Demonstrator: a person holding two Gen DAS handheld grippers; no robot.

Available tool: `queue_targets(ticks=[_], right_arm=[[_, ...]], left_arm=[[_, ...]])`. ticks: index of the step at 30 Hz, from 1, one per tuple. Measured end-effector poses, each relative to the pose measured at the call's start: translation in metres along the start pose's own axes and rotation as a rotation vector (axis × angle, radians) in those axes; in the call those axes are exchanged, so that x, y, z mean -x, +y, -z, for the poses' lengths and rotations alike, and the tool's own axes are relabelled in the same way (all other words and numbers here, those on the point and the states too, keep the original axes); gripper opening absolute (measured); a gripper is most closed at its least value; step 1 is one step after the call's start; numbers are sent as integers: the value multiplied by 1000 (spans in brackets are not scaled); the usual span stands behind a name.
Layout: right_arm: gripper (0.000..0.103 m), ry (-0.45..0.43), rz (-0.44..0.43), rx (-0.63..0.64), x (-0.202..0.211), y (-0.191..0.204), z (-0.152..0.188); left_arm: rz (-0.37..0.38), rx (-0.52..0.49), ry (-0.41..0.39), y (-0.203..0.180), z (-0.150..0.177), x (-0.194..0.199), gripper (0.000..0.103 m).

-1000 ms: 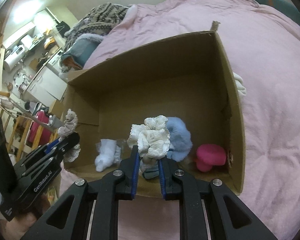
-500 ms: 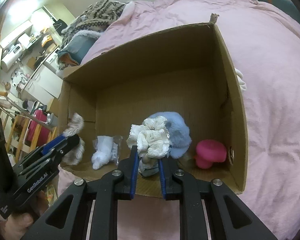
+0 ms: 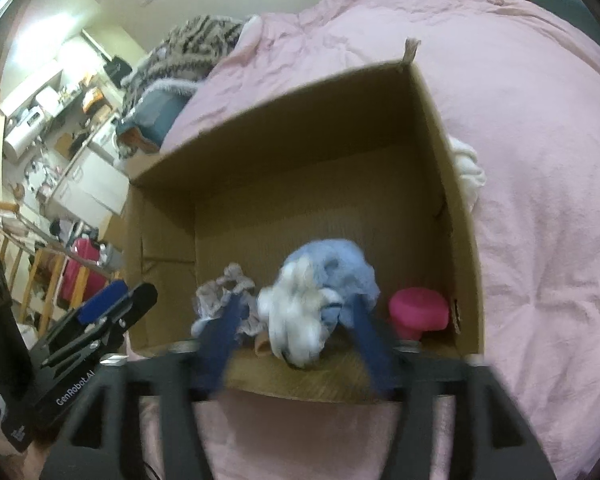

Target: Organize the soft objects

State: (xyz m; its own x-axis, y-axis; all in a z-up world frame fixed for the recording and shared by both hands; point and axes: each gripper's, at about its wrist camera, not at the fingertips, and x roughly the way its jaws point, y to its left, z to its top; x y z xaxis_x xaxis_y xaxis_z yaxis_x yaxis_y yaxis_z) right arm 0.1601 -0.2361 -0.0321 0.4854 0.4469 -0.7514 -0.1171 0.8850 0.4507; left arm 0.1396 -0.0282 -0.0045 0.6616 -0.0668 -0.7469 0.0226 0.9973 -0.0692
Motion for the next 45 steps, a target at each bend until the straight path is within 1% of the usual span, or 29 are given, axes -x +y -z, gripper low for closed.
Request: queue_targets(ticks=[3, 5, 7, 9, 11, 13, 14, 15, 18, 21, 25, 32, 35, 38, 41, 45], right_arm=[[67, -30, 3, 16, 9, 3, -2], [69, -60, 8, 18, 16, 5, -3], [76, -96, 15, 23, 26, 7, -5], [79, -132, 31, 31, 35, 9, -6], [85, -156, 43, 38, 42, 10, -7], [99, -173, 48, 39, 50, 11, -6], [101, -188, 48, 37, 54, 11, -6], [101, -199, 48, 37, 58, 12, -5], [101, -216, 70, 54, 67, 15, -2], [103, -230, 82, 70, 75, 18, 3], [103, -247, 105, 95, 84, 22, 14], [103, -244, 120, 133, 94, 31, 34], [103, -247, 140, 161, 96, 36, 44], [103, -266, 168, 170, 98, 41, 53], [103, -268, 172, 161, 96, 41, 59], [103, -262, 215, 190, 88, 44, 61]], left_arm=[[-15, 18, -9, 3, -1, 4, 61], [-20, 23, -17, 3, -3, 7, 61], [-22, 31, -26, 5, -5, 11, 61], [-25, 42, -37, 6, -5, 17, 69], [-23, 52, -50, 9, -5, 23, 72], [-30, 57, -57, 10, -4, 29, 76], [-32, 58, -61, 10, -4, 31, 79], [-32, 59, -64, 11, -4, 34, 81], [-34, 58, -78, 12, -2, 44, 84], [-64, 43, -102, 12, 0, 58, 84], [-75, 30, -121, 14, 8, 76, 84], [-60, 37, -111, 16, 24, 96, 84], [-55, 27, -97, 14, 31, 101, 84], [-70, 18, -99, 11, 37, 107, 84], [-96, 7, -107, 9, 47, 111, 84], [-96, 34, -104, 12, 48, 105, 84]])
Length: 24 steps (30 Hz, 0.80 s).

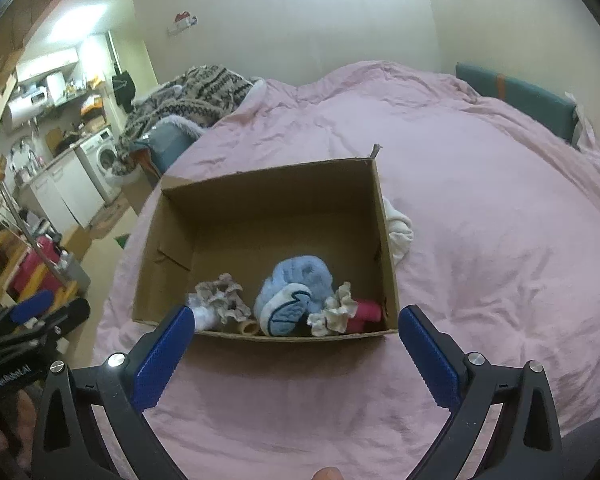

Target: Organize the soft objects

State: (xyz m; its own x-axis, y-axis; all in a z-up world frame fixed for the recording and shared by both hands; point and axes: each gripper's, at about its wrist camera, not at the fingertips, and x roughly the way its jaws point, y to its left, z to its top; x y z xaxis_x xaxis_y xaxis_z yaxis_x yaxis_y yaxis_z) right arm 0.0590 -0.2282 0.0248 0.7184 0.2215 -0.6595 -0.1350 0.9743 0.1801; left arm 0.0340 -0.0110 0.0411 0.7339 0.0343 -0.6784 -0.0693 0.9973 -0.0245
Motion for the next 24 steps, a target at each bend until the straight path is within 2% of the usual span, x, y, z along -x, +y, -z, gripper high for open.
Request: queue_targets(ticks=[4, 11, 14, 24], right_arm=[[103, 12, 33, 22, -9, 3, 1], [103, 22, 53, 37, -17, 7, 3], [103, 20, 58, 45, -18, 8, 3], [103, 20, 68, 61, -19, 10, 4]], left_arm=[[3, 35, 21, 0, 0, -13, 84], [8, -5, 22, -10, 1, -19, 86], [24, 12, 27, -8, 1, -21, 92], [34, 36, 36, -4, 0, -23, 100]])
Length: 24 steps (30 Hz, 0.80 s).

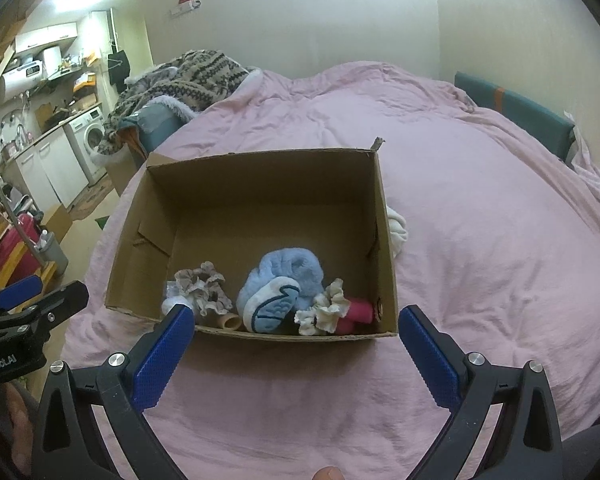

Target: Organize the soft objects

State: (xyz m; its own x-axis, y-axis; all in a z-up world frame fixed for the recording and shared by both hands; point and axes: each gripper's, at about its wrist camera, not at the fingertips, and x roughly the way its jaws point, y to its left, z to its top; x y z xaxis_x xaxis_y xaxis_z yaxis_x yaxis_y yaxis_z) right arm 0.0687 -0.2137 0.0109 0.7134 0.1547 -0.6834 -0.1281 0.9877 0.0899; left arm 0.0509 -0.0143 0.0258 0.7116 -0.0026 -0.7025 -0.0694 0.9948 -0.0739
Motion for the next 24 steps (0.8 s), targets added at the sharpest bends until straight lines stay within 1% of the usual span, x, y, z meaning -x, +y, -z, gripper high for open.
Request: queue_targets(ticks=[20, 24], right_arm=[[103, 2, 4, -1, -1, -2, 0], [103, 2, 3, -1, -1, -2, 1]], left_arm=[[11, -4, 12, -1, 2, -2, 100], [19, 10, 21, 1, 4, -5, 100]])
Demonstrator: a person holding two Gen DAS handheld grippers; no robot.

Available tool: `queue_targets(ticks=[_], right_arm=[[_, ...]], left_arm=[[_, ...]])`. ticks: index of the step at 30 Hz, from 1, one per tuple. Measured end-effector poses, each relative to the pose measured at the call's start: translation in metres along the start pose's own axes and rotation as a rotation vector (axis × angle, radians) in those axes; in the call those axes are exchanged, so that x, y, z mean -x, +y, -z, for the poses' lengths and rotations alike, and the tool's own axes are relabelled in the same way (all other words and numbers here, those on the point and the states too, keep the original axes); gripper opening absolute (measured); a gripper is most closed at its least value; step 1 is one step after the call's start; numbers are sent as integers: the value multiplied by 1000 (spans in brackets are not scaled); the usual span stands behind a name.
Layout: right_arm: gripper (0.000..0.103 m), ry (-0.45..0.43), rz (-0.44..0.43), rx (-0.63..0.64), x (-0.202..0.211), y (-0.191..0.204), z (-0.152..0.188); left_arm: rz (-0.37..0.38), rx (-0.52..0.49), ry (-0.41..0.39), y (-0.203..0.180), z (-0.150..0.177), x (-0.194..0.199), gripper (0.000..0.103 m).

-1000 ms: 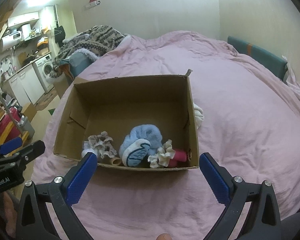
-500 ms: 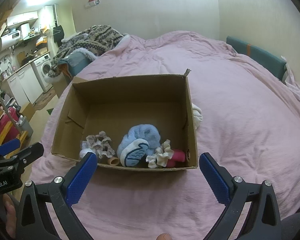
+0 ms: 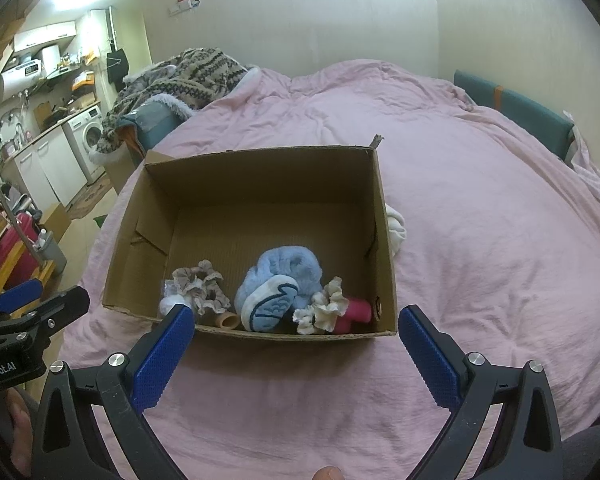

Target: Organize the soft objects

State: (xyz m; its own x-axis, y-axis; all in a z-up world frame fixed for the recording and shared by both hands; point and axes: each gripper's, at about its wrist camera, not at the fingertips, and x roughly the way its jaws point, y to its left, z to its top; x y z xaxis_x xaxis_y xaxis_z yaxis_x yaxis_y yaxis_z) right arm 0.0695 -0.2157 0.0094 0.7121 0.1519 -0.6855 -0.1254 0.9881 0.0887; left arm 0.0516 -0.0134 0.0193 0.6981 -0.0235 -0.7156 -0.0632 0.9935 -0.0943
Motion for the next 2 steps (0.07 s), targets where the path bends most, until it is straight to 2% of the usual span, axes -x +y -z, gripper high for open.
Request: queue_targets(ticks=[2], right_arm=[[103, -1, 0, 2, 0, 0, 0]], left_arm=[[6, 3, 2, 1, 0, -1, 100]])
